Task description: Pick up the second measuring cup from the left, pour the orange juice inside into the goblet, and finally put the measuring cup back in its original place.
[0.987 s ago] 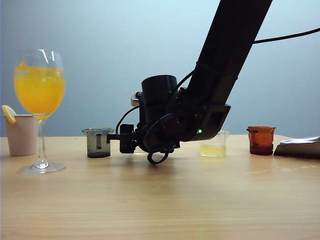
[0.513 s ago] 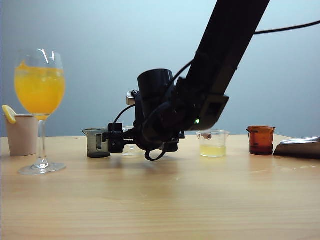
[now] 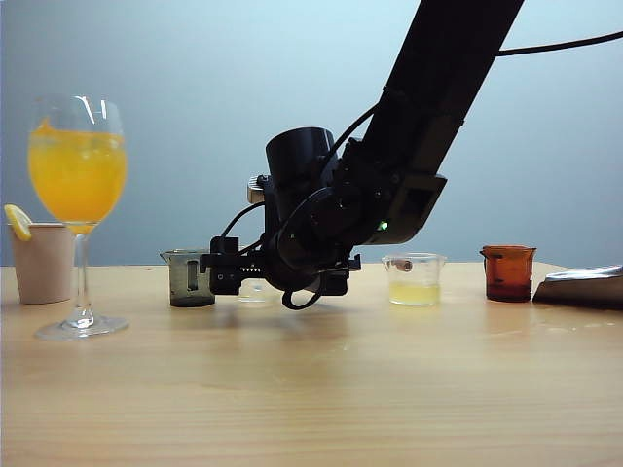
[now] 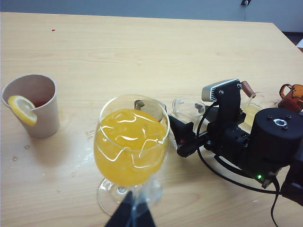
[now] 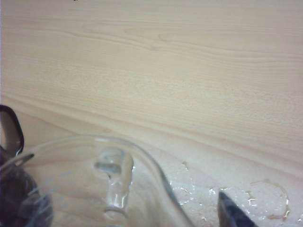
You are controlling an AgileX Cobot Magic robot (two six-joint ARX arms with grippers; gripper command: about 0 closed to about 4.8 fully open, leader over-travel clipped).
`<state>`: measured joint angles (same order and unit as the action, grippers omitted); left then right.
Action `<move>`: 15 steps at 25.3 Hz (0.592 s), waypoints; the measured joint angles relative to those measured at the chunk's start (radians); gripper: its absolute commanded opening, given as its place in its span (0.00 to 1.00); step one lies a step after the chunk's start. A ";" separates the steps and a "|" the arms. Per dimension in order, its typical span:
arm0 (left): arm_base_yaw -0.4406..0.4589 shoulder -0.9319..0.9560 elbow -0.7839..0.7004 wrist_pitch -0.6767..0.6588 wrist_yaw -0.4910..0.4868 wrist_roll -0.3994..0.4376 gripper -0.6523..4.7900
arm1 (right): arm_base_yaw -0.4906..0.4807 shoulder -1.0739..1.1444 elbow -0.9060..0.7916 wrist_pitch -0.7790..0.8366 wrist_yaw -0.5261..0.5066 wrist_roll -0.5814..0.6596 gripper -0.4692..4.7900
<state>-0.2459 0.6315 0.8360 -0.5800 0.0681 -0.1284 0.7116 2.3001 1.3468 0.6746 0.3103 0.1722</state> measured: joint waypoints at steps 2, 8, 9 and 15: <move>0.000 0.000 0.000 -0.001 0.000 0.000 0.11 | 0.000 0.000 0.000 0.000 -0.009 0.001 1.00; 0.000 0.000 0.000 -0.008 0.000 0.000 0.11 | -0.006 -0.001 0.001 -0.010 -0.022 0.003 0.94; 0.000 0.000 0.000 -0.008 0.000 0.000 0.11 | -0.007 -0.001 0.001 -0.010 -0.022 0.003 0.75; 0.000 0.000 0.000 -0.008 0.000 0.000 0.11 | -0.016 -0.003 0.001 -0.009 -0.018 0.004 0.68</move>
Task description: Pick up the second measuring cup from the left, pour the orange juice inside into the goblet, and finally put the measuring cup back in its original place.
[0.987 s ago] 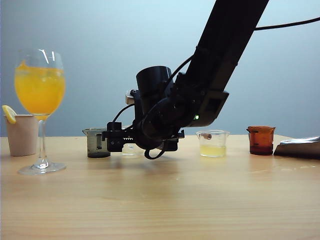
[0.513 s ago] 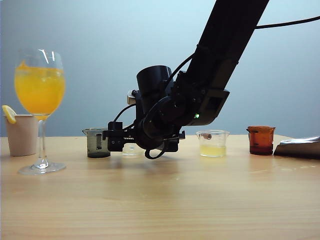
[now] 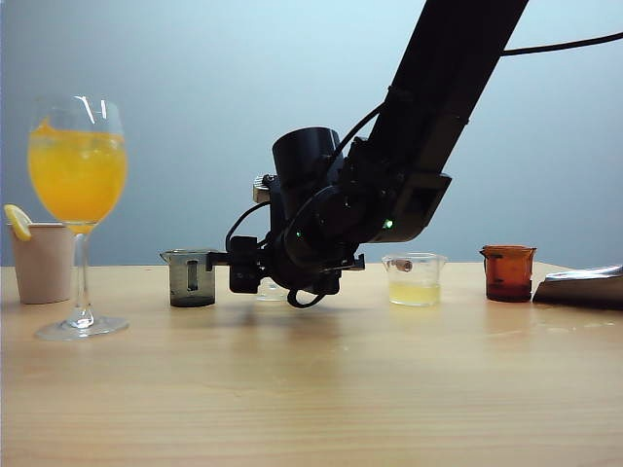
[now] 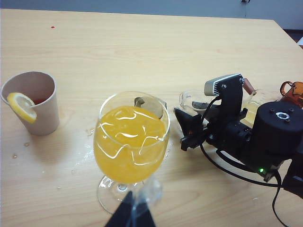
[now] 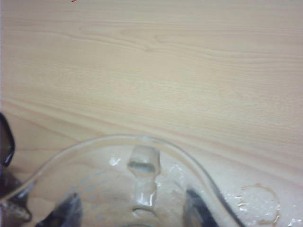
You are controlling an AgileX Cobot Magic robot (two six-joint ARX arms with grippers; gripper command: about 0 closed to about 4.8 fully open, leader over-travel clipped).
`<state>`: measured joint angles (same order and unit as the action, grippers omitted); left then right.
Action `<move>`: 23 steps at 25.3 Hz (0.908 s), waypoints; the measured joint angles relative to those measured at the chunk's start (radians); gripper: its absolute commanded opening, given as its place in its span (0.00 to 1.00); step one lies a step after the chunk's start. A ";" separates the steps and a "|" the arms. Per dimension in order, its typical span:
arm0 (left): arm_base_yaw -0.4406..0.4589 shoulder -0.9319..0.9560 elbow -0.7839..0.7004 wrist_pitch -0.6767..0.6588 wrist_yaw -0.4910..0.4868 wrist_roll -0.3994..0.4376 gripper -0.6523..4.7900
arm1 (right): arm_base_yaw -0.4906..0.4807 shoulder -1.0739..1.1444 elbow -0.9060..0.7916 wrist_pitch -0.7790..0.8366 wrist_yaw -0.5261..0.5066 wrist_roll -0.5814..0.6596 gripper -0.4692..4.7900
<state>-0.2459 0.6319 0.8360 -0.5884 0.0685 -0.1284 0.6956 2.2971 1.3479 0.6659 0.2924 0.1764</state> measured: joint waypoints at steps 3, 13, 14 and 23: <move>0.000 0.000 0.000 0.000 0.000 0.000 0.11 | -0.002 0.000 0.000 -0.003 0.003 -0.001 1.00; 0.000 0.000 0.000 0.000 0.000 0.000 0.11 | -0.010 -0.006 -0.001 -0.059 -0.055 -0.036 1.00; 0.000 0.000 0.000 0.000 0.000 0.000 0.11 | -0.010 -0.009 -0.002 -0.075 -0.063 -0.046 1.00; 0.000 0.000 0.000 0.000 0.000 0.000 0.11 | -0.011 -0.085 -0.001 -0.133 -0.088 -0.116 1.00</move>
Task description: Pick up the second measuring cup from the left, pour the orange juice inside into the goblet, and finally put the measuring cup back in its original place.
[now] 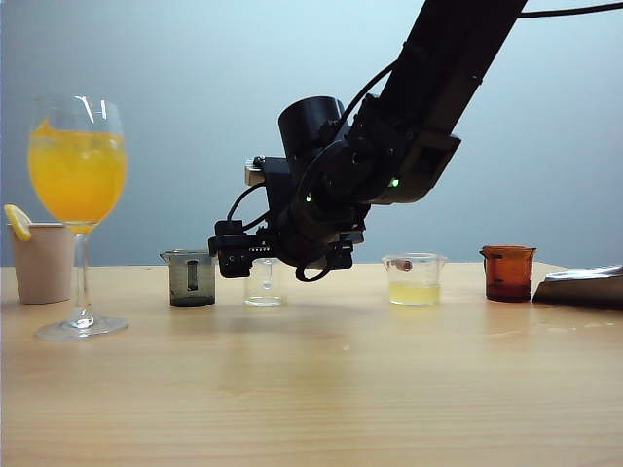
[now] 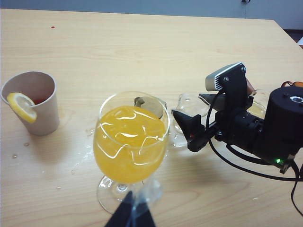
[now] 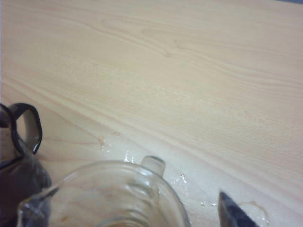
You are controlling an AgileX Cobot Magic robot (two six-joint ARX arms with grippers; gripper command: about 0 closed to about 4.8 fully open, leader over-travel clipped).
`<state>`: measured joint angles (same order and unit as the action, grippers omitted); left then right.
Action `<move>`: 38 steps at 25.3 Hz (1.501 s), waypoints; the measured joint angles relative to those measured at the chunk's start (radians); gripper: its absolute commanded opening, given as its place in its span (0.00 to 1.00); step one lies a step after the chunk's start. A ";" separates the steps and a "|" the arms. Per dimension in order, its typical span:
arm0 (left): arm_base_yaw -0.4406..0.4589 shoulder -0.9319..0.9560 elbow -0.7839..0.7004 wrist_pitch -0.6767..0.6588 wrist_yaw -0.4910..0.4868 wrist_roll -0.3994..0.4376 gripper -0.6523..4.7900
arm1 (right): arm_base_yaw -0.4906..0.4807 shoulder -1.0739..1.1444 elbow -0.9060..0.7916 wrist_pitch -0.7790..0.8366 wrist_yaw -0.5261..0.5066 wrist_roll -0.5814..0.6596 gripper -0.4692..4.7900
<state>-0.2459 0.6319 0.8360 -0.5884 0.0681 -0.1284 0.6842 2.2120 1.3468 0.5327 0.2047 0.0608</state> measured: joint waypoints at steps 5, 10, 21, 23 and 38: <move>0.000 0.000 0.000 0.000 0.000 0.000 0.11 | 0.000 -0.031 0.000 -0.108 -0.017 0.000 1.00; 0.000 0.000 0.000 0.000 0.000 0.000 0.11 | 0.002 -0.060 0.000 -0.212 -0.052 0.000 1.00; 0.000 -0.008 0.000 0.000 0.000 0.000 0.11 | 0.006 -0.341 0.000 -0.662 -0.116 -0.001 0.08; 0.000 -0.031 0.000 0.000 0.000 0.000 0.11 | 0.006 -0.410 -0.001 -0.752 -0.119 -0.003 0.08; 0.000 -0.317 -0.151 0.016 -0.009 0.000 0.11 | 0.007 -1.130 -0.373 -0.780 -0.103 -0.122 0.08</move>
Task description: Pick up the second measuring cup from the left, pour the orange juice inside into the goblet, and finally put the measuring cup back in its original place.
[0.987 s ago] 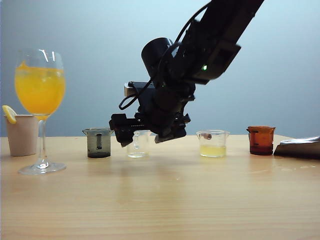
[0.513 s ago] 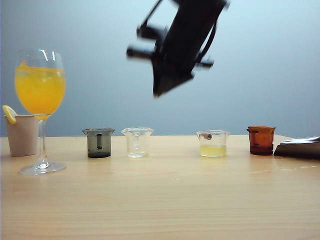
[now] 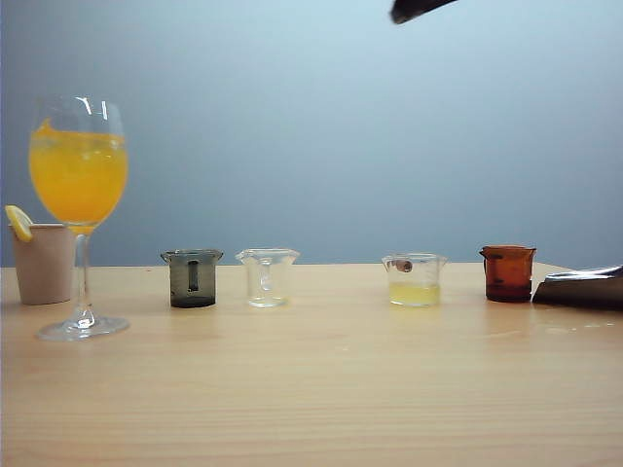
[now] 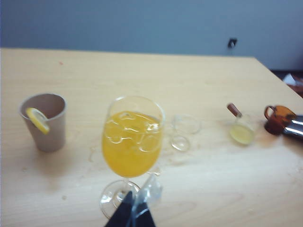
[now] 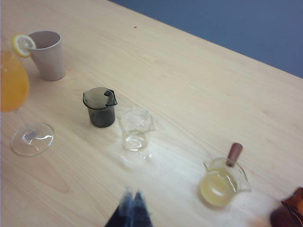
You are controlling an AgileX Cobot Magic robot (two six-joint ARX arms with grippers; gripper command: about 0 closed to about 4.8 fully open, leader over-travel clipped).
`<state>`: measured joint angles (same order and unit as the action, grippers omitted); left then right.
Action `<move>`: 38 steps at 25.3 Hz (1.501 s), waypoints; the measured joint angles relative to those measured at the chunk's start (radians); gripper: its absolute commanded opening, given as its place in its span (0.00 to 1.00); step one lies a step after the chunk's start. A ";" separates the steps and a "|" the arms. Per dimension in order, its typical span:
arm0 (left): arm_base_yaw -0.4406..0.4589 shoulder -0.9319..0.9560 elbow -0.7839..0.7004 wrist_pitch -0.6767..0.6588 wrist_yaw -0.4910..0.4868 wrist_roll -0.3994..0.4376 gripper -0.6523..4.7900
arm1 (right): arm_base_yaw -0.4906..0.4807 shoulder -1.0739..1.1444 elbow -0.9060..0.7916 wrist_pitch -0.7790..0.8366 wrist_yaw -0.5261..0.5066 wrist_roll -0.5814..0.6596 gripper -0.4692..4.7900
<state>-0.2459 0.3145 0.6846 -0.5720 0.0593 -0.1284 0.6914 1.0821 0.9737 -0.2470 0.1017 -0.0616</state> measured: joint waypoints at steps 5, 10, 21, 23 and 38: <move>0.000 -0.155 -0.201 0.125 -0.011 0.000 0.11 | 0.000 -0.172 -0.248 0.165 0.057 0.000 0.08; 0.000 -0.204 -0.327 0.268 -0.011 0.000 0.11 | 0.000 -0.179 -0.259 0.151 0.105 0.002 0.08; 0.000 -0.204 -0.433 0.464 0.001 0.046 0.11 | 0.000 -0.178 -0.259 0.151 0.105 0.002 0.08; 0.000 -0.204 -0.434 0.477 0.008 0.046 0.11 | 0.000 -0.178 -0.259 0.151 0.105 0.002 0.08; 0.188 -0.313 -0.586 0.636 -0.015 0.049 0.11 | 0.000 -0.176 -0.259 0.151 0.105 0.002 0.08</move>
<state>-0.0582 0.0017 0.0986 0.0635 0.0444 -0.0795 0.6918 0.9058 0.7147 -0.0956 0.2062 -0.0601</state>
